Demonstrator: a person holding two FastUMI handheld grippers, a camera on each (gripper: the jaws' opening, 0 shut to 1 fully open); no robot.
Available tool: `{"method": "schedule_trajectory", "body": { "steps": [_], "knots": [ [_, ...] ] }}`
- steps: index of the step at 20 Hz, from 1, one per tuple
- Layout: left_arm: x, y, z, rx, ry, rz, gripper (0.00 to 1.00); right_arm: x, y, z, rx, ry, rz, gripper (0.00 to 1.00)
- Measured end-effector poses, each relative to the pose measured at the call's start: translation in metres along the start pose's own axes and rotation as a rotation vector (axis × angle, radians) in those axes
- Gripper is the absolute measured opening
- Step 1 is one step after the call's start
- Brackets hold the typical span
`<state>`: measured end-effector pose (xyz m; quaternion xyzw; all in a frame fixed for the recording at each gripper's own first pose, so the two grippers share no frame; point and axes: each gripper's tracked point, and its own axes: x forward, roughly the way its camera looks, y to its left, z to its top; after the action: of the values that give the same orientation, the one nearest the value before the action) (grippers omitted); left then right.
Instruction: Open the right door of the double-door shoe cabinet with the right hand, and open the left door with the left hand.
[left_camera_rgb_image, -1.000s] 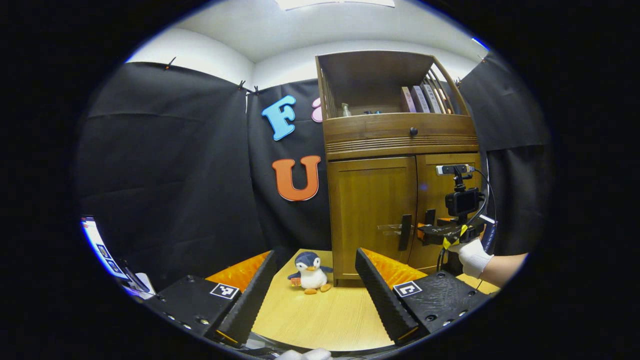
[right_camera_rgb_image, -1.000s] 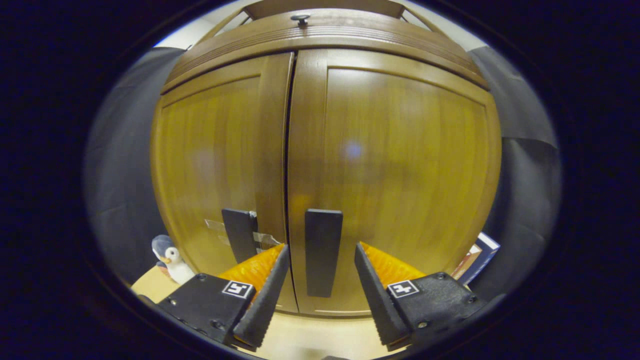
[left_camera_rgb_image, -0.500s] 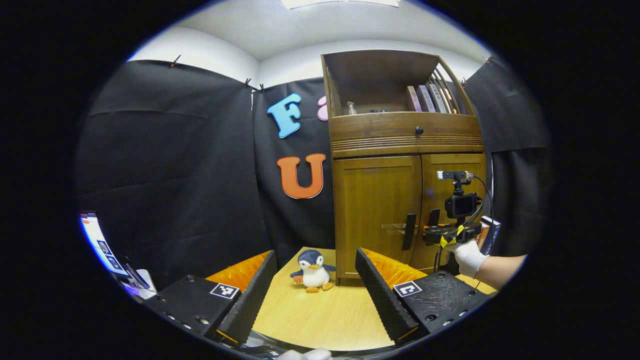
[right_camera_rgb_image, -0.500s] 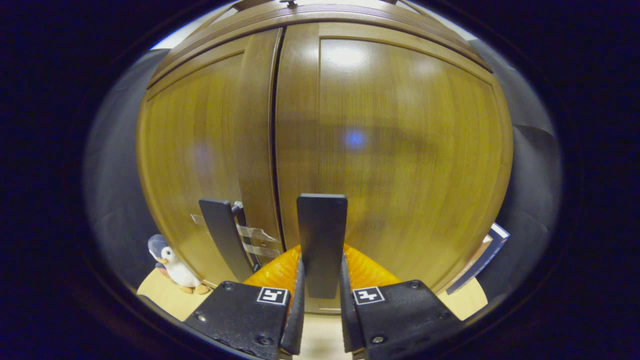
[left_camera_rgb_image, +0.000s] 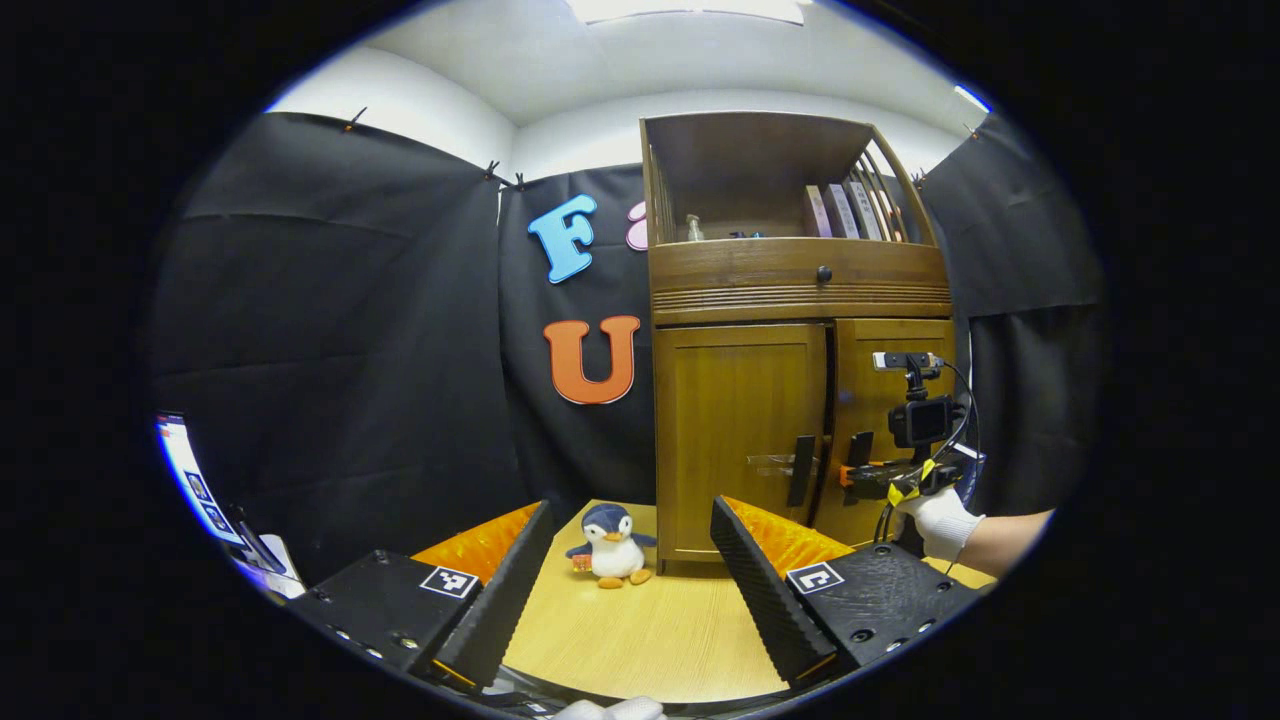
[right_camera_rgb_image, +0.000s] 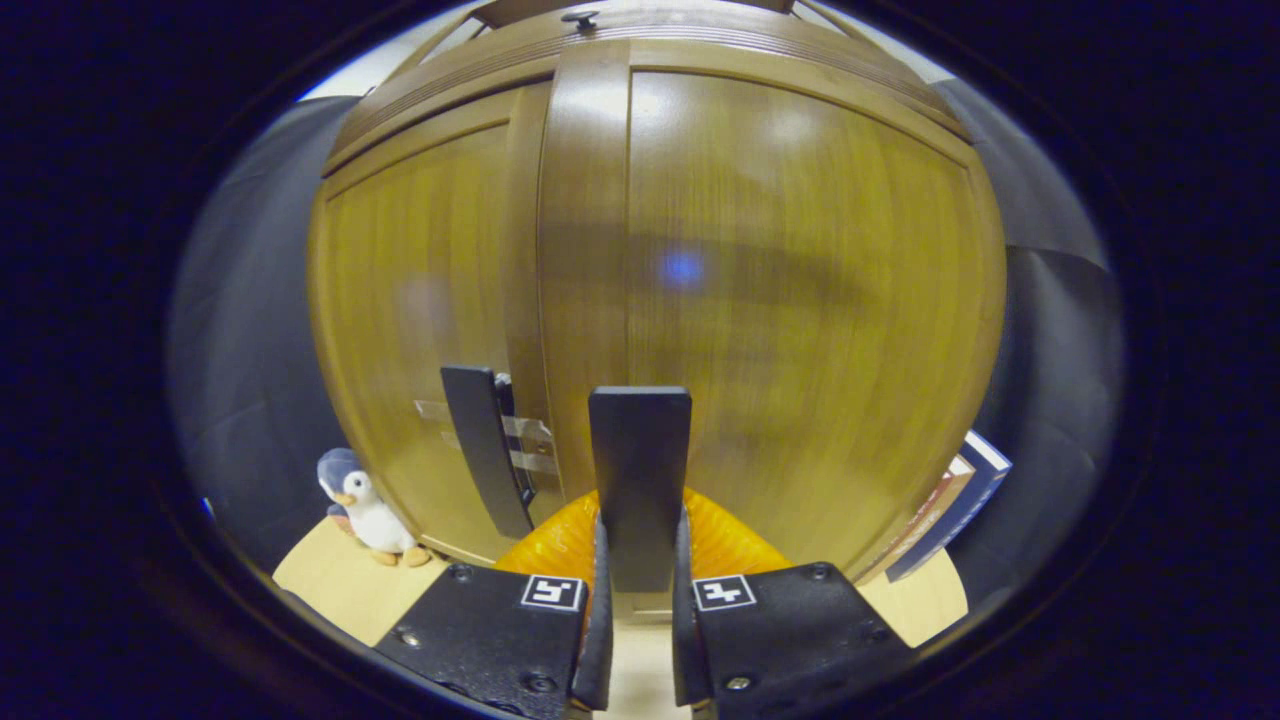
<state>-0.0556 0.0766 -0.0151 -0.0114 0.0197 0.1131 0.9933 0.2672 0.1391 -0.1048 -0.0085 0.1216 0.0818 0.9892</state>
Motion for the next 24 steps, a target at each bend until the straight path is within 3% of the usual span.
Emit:
{"method": "schedule_trajectory", "body": {
  "steps": [1, 2, 11, 24],
  "knots": [
    [-0.003, -0.002, -0.001, 0.001, -0.001, -0.004, 1.0, -0.006, -0.001, -0.003, -0.001, 0.002, 0.004, 0.27],
    [-0.004, -0.003, -0.002, 0.002, 0.002, -0.011, 0.96, -0.011, -0.003, -0.005, 0.002, 0.004, 0.009, 0.27],
    [-0.011, -0.027, -0.004, 0.002, 0.0, -0.089, 0.96, -0.073, -0.028, -0.027, 0.002, -0.003, 0.018, 0.29],
    [-0.012, -0.067, -0.006, 0.018, -0.003, -0.193, 0.96, -0.136, -0.077, -0.049, 0.027, -0.012, -0.031, 0.21]
  ]
}}
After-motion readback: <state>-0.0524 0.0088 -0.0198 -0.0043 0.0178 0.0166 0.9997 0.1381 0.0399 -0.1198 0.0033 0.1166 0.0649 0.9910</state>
